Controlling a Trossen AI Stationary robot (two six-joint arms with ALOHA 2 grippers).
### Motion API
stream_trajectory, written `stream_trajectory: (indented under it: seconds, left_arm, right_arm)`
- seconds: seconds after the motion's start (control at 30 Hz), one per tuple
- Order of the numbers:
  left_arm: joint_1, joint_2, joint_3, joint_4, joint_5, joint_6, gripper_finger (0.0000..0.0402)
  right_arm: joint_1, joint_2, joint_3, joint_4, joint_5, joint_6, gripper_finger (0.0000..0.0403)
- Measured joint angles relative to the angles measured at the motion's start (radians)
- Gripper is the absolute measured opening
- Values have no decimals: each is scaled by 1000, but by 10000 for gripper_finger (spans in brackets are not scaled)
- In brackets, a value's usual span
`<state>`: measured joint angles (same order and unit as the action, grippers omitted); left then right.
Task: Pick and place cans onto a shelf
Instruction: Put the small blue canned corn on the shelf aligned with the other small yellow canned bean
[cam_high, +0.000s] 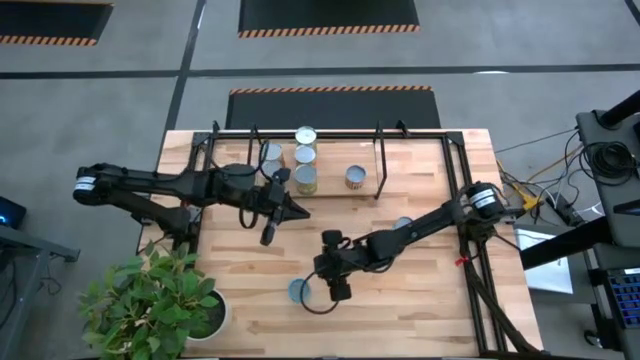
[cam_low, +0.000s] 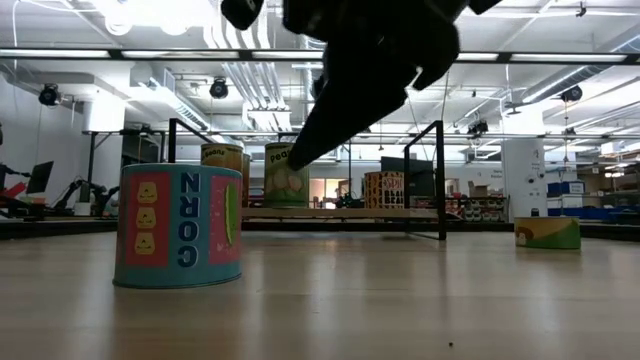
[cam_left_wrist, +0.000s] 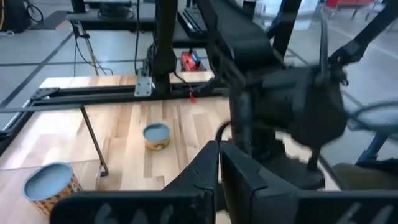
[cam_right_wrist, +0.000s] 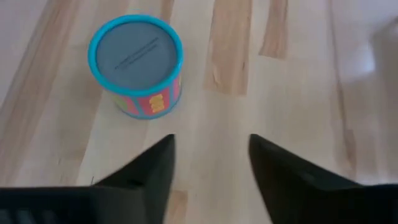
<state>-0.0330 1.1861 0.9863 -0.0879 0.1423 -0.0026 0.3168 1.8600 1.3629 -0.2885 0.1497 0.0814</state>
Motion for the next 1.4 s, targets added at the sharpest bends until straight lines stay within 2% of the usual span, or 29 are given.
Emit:
stream_trajectory:
  seconds: [0.1,0.23,0.4,0.77,0.97,1.07,1.23,1.4]
  left_arm:
    - [0,-24,0,1,0,-18,0]
    - [0,-49,0,1,0,-18,0]
    - [0,-63,0,8,0,-17,0]
    - [0,-59,0,14,0,-16,0]
    - [0,-59,0,17,0,-15,0]
    - [0,-59,0,20,0,-15,0]
    - [0,-59,0,20,0,-15,0]
    - [0,-61,0,22,0,-14,0]
  right_arm:
    - [0,32,13,6,-4,-9,255]
    - [0,65,18,29,-75,-12,322]
    - [0,124,18,125,-140,-15,365]
    - [-13,175,19,350,-187,-48,368]
    - [-25,212,19,413,-218,-29,366]
    - [-30,223,18,423,-234,-20,348]
    - [-34,207,18,421,-237,-19,296]
    - [-44,104,18,293,-232,-57,269]
